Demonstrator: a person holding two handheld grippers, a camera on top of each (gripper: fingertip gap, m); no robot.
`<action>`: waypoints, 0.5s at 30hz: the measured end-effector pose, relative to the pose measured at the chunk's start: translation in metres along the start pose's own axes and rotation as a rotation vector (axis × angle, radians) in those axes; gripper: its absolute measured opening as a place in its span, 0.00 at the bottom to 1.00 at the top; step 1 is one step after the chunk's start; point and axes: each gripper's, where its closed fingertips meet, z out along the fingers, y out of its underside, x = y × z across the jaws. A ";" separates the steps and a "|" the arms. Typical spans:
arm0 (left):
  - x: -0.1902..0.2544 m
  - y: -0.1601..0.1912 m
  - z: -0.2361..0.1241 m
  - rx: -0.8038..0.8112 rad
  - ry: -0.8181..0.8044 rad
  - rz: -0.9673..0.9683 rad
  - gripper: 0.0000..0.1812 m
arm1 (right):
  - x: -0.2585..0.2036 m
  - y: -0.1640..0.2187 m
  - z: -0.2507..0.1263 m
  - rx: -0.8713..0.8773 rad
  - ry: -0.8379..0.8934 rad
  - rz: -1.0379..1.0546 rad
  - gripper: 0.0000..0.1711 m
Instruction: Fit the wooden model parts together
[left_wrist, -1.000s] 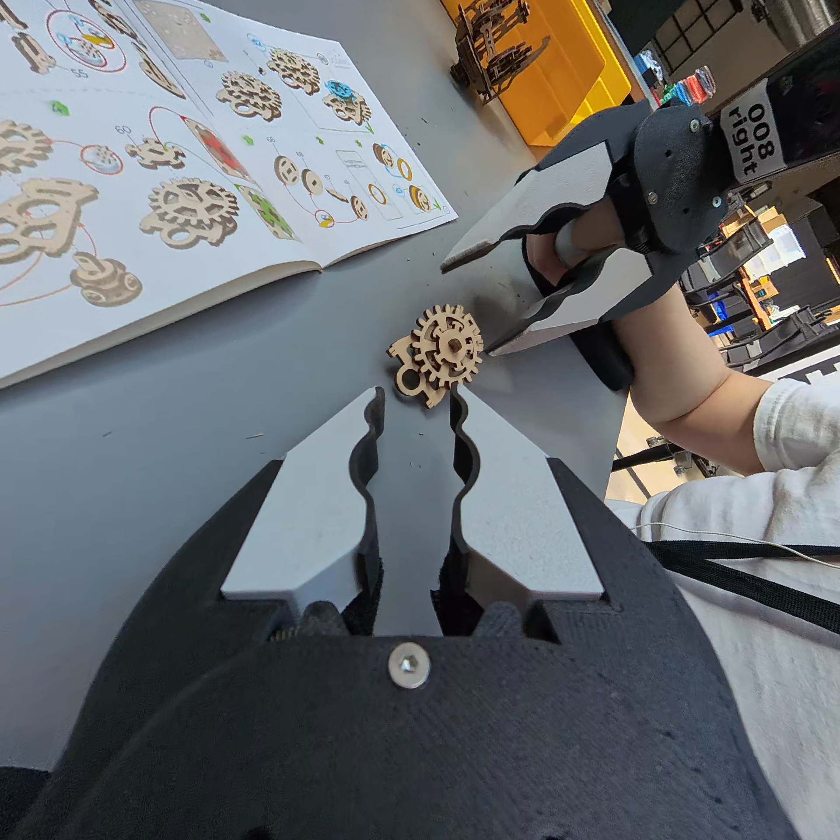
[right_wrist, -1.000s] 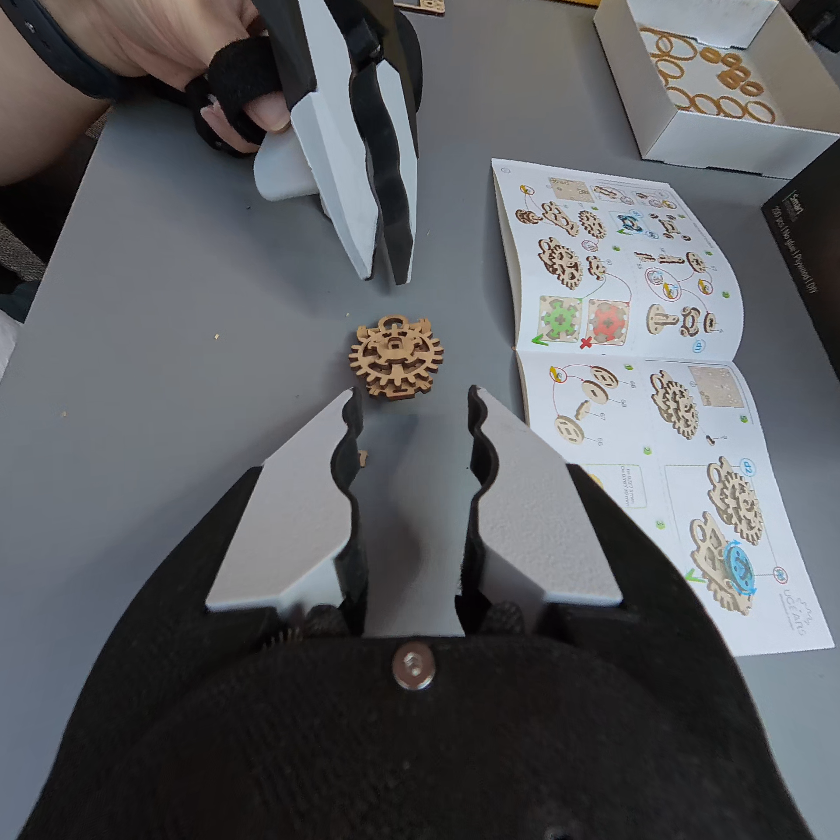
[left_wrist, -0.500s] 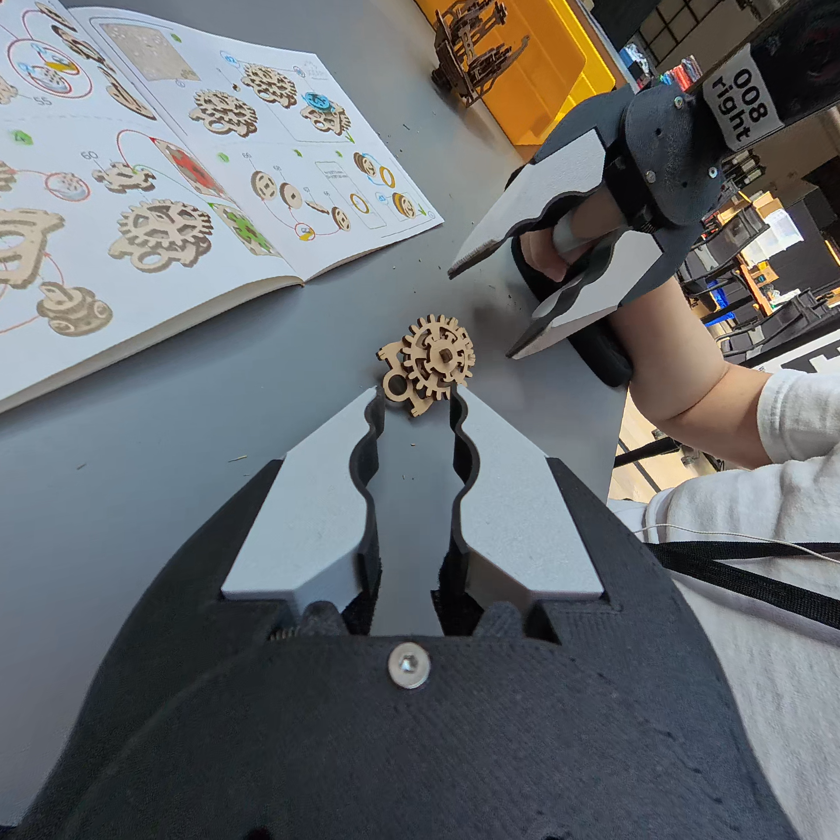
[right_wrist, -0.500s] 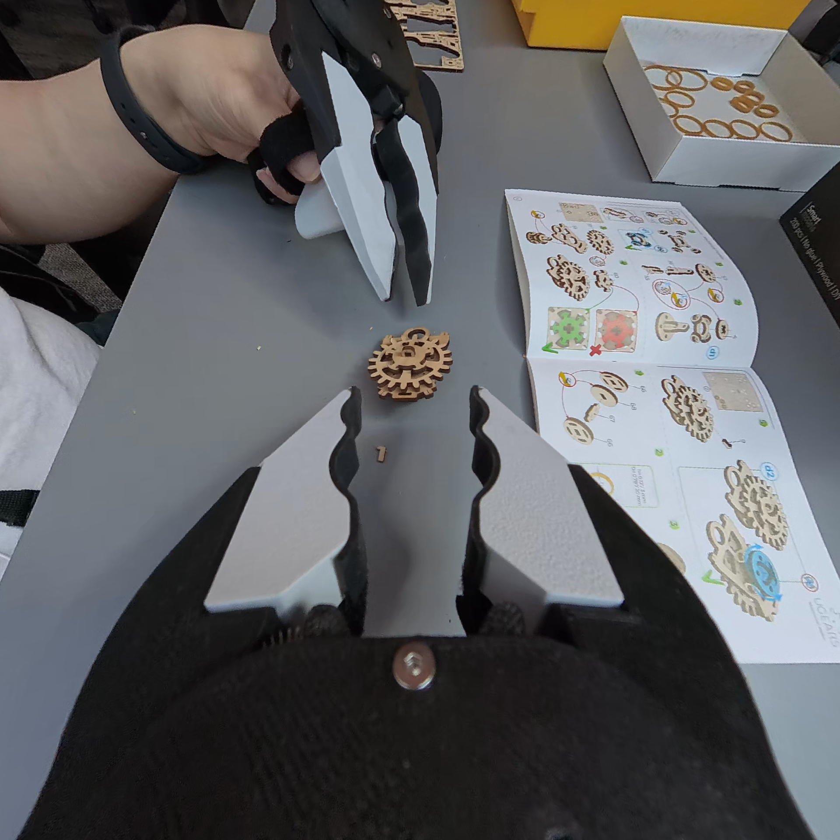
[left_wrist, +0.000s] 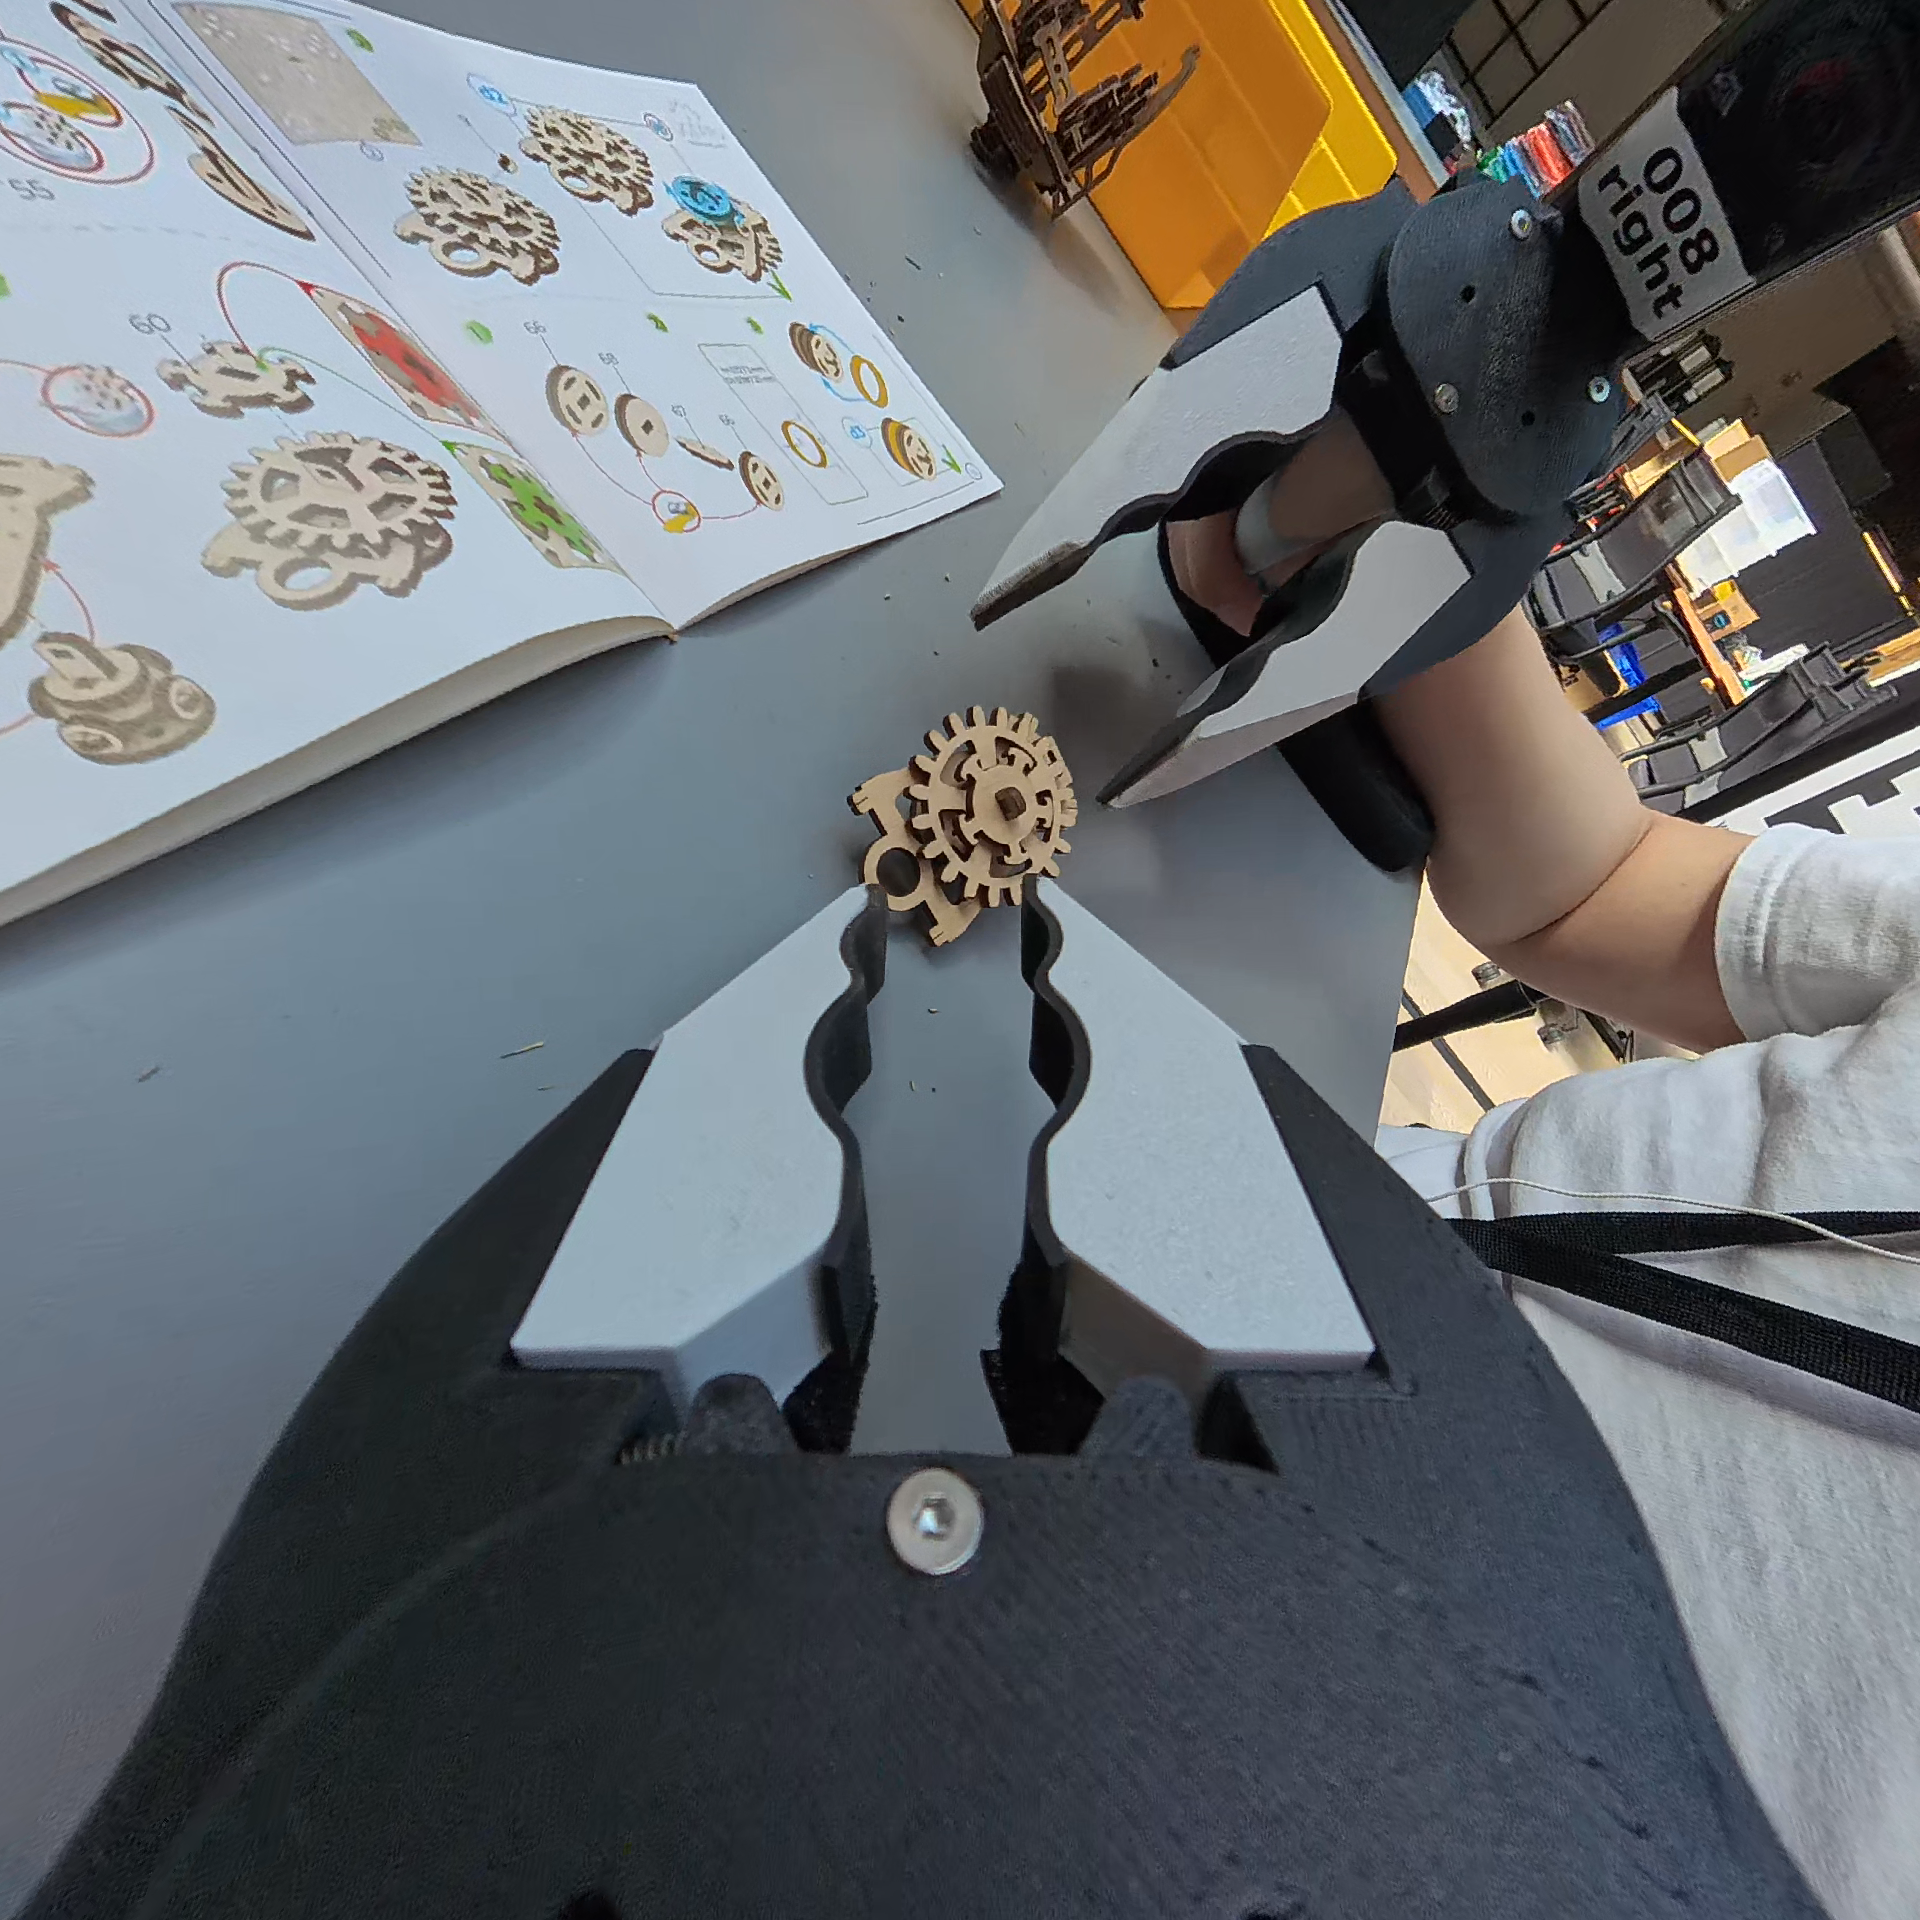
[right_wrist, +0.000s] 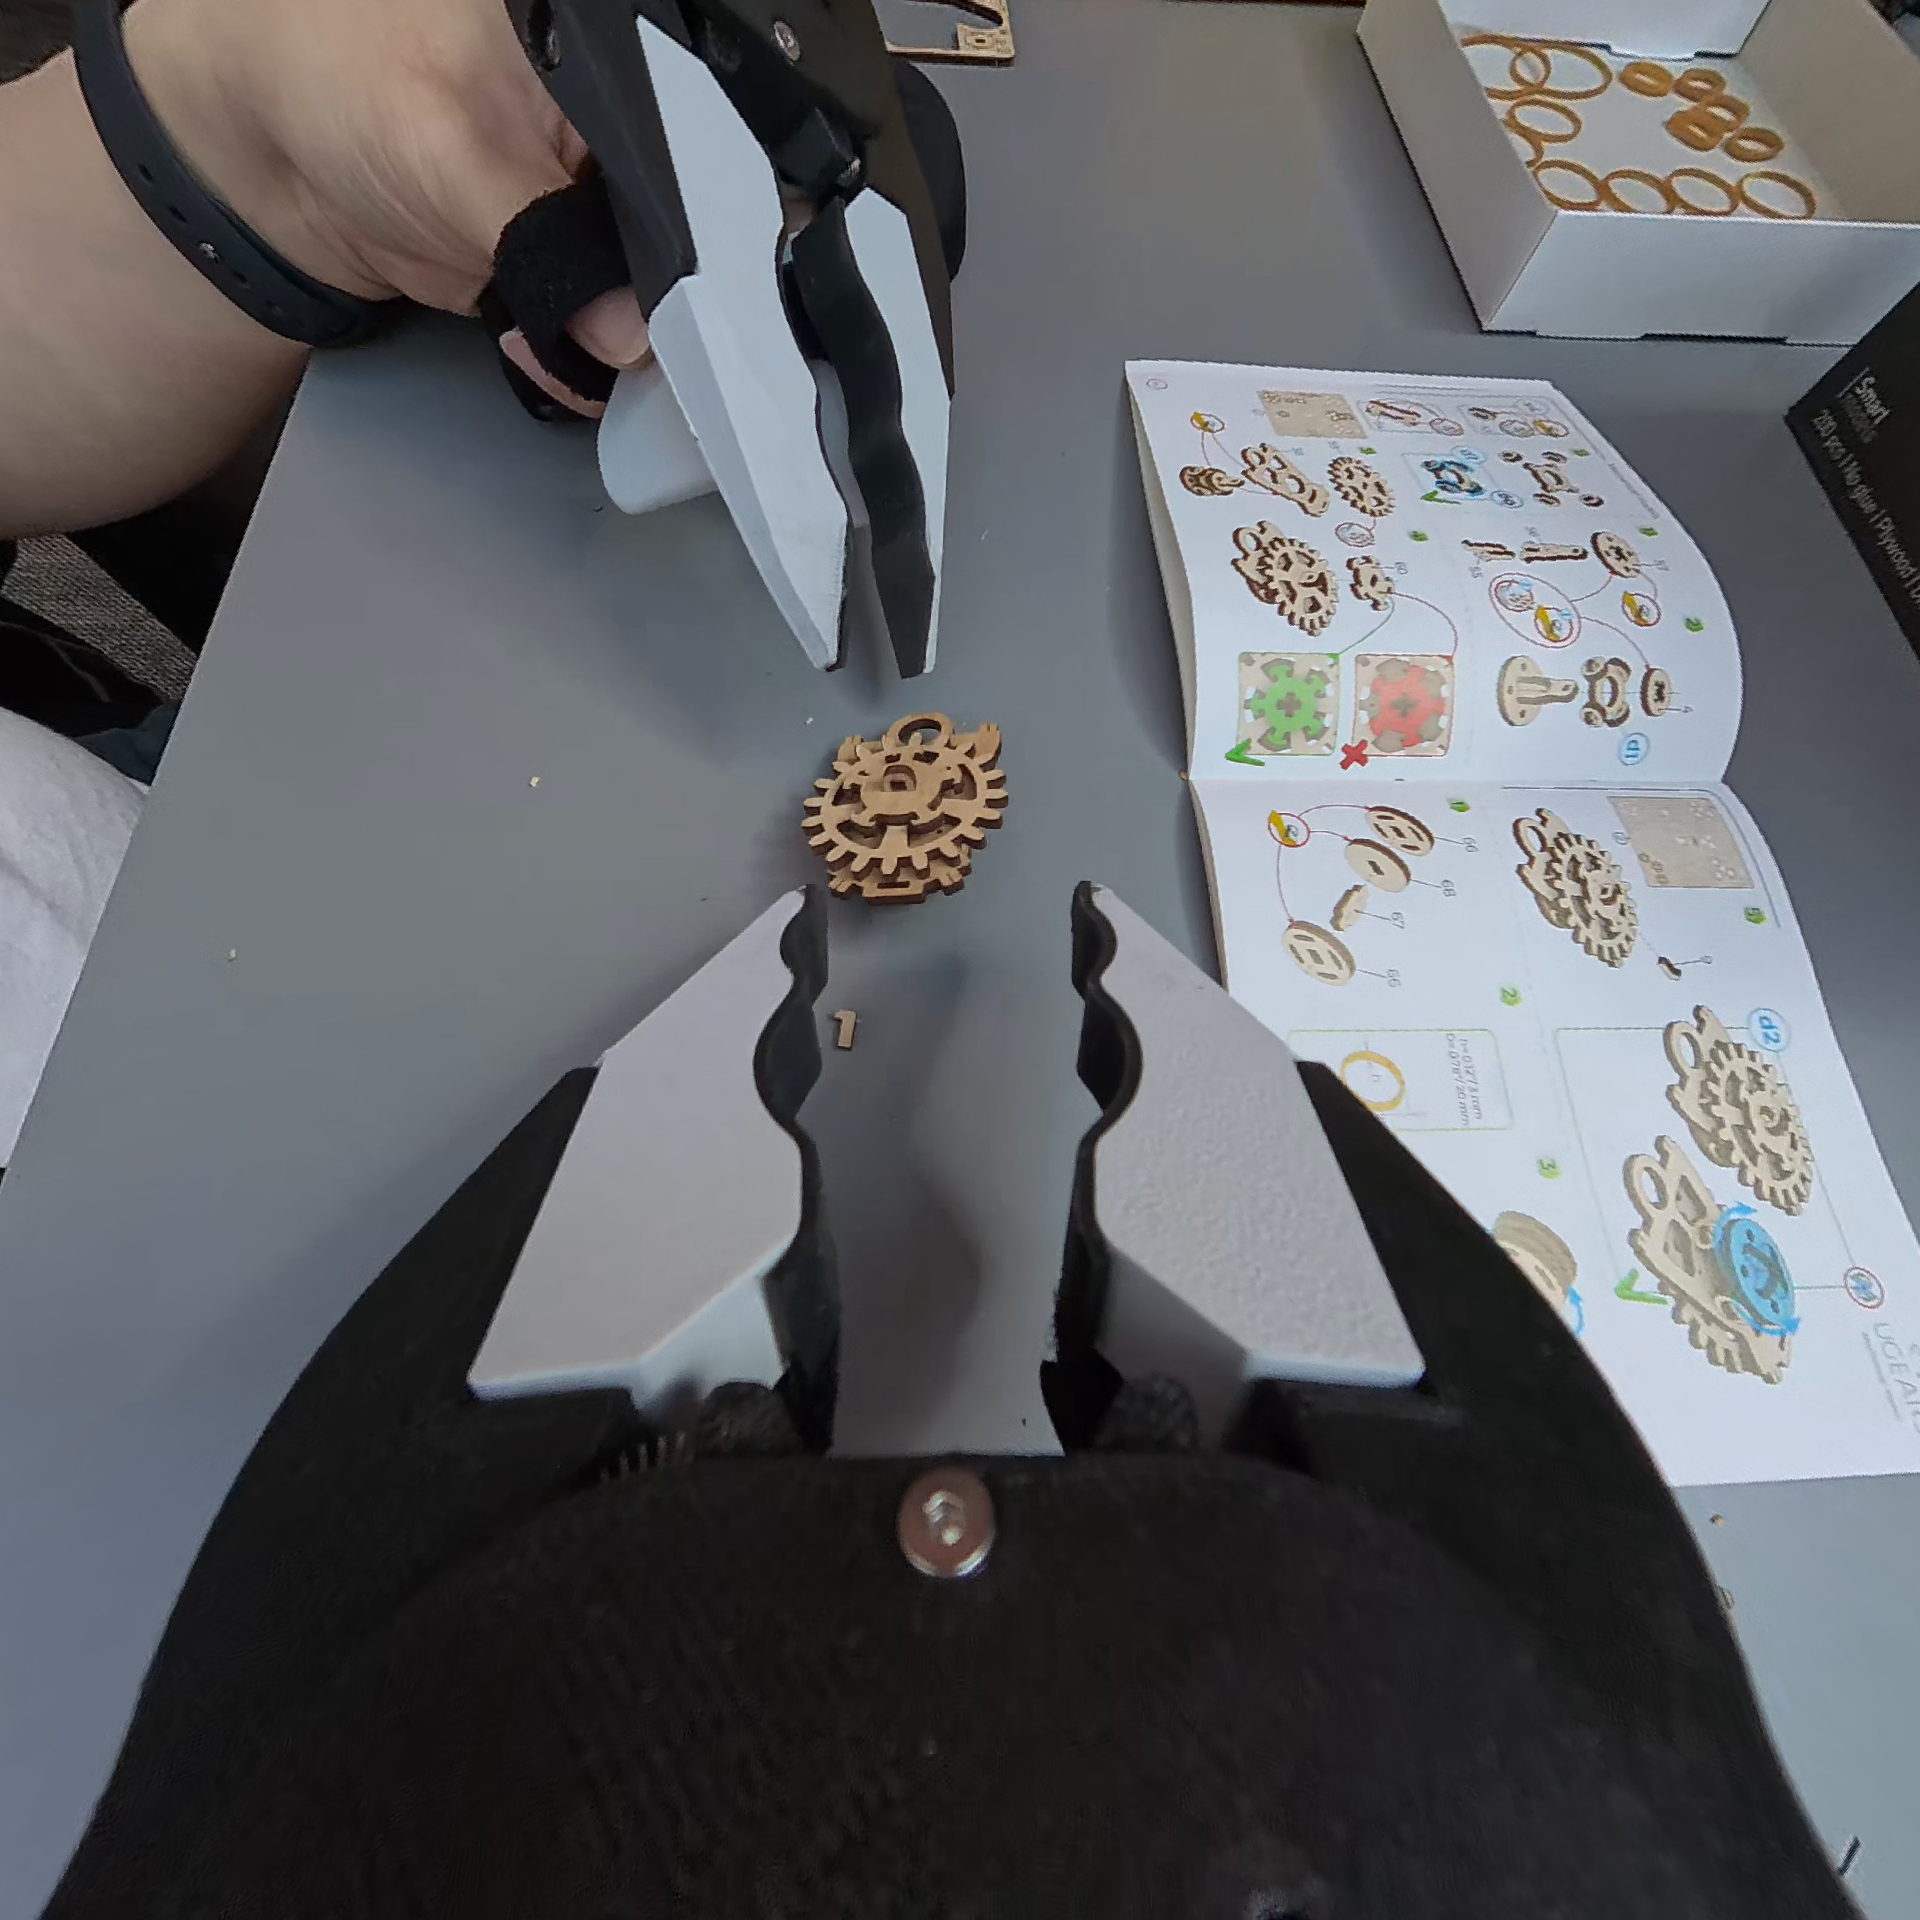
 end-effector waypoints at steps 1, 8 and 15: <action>0.000 0.000 0.000 0.001 0.000 -0.003 0.13 | 0.000 -0.001 0.000 0.005 0.000 0.000 0.27; -0.002 0.000 0.000 0.000 -0.007 -0.015 0.13 | -0.012 -0.007 0.001 0.025 -0.044 -0.024 0.29; -0.003 0.000 0.000 -0.003 -0.010 -0.021 0.12 | -0.009 -0.004 0.005 0.010 -0.020 -0.025 0.29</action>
